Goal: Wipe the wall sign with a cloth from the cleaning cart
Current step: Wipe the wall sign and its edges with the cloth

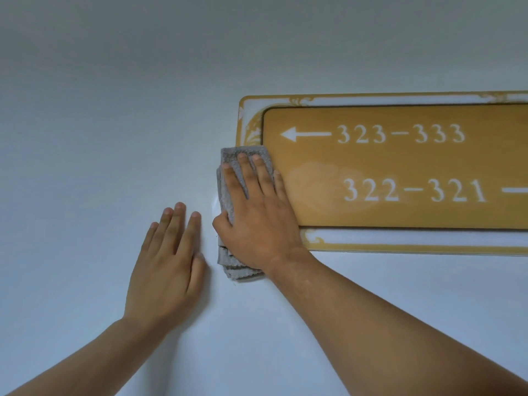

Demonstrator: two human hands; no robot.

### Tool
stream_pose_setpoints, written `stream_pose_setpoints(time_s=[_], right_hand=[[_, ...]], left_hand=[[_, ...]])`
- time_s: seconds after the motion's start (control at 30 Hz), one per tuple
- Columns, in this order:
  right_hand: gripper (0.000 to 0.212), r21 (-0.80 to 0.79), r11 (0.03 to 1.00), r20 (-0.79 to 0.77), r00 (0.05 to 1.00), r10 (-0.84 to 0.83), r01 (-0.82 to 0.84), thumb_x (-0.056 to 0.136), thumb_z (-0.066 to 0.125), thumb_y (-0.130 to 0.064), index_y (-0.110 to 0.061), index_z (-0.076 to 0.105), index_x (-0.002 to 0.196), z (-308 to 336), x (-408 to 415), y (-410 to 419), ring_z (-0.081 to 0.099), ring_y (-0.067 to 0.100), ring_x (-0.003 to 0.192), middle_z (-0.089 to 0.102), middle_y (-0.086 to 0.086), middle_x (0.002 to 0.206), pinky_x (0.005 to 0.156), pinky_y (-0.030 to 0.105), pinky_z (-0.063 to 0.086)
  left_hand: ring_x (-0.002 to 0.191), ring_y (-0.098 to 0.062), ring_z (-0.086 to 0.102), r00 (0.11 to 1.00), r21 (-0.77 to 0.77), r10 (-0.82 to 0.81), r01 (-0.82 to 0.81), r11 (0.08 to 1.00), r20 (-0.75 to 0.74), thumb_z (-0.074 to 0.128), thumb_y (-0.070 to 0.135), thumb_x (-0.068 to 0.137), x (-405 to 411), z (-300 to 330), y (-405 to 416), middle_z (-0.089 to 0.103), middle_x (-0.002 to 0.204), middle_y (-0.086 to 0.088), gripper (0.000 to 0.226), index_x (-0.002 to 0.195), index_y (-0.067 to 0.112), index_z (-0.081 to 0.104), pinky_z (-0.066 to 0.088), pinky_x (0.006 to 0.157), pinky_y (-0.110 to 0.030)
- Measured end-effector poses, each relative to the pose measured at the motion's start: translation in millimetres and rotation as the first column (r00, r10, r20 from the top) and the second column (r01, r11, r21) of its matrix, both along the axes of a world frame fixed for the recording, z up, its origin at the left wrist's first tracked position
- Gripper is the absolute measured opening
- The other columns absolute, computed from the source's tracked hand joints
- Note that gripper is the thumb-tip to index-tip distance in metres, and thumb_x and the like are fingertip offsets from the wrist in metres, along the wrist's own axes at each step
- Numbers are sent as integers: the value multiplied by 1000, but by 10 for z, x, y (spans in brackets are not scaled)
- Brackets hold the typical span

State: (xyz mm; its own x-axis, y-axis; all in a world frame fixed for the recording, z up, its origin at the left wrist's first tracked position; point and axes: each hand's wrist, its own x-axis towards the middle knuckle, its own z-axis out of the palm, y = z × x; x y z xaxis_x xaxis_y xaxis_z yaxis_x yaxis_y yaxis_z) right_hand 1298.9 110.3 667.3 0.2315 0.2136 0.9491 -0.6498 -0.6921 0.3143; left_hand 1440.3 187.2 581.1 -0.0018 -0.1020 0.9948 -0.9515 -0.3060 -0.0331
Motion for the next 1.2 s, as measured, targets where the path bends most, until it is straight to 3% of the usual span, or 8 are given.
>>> stream_pose_setpoints(time_s=[0.37,0.47,0.53,0.67,0.8,0.93,1.13,1.2], right_hand=[[77,7,999,-67,997,-39,39,87,35,-45,-16,19,156,-323,-33,30,0,27,151,11,10,164,118,53,9],[77,17,999,-86,995,-45,46,88,33,-46,-15,16,157,-318,-46,39,-3,27,151,8,11,164,118,54,9],[78,23,999,-97,995,-40,42,88,33,-48,-16,15,157,-317,-52,43,-4,27,151,7,10,165,119,54,8],[77,42,999,-113,993,-19,23,89,33,-49,-16,17,157,-304,-67,57,-3,26,151,8,10,165,119,53,8],[75,42,999,-152,988,3,4,91,31,-49,-16,18,156,-292,-117,68,-3,26,151,10,9,164,119,53,8],[77,16,996,-212,973,92,-91,88,38,-48,-13,23,155,-306,-238,4,0,20,151,16,6,164,120,48,11],[74,9,971,-264,936,233,-239,91,42,-45,-13,22,155,-346,-396,-52,5,14,151,20,3,162,122,42,13],[71,21,958,-265,923,280,-285,91,44,-43,-12,28,153,-322,-447,-38,11,15,150,27,4,160,122,40,13]], left_hand=[[153,-15,11,994,116,31,-18,993,-106,8,49,94,-195,-142,239,13,166,-3,71,157,22,25,13,123,-32],[130,-19,51,988,33,23,-18,999,-154,21,46,93,-321,44,354,49,149,-2,60,137,20,53,43,95,-33],[113,-17,55,974,-9,-74,74,997,-213,32,40,95,-375,192,379,61,127,3,46,128,22,57,41,81,-30],[86,-18,63,645,-206,-515,493,845,-565,44,28,93,-487,426,364,68,97,3,27,109,20,64,51,75,-38],[72,-32,72,313,-454,-757,648,611,-573,47,16,94,-616,650,403,74,80,-15,22,95,9,67,61,70,-46],[74,-32,74,239,-416,-759,718,558,-606,42,6,94,-749,816,413,76,80,-17,30,87,3,71,59,57,-32],[76,-28,67,146,-471,-751,698,539,-644,56,16,95,-847,862,348,71,86,-22,30,101,-11,69,62,77,-46],[75,-24,67,100,-493,-763,708,505,-639,57,16,96,-892,857,336,70,85,-16,27,100,-7,70,60,67,-39]])
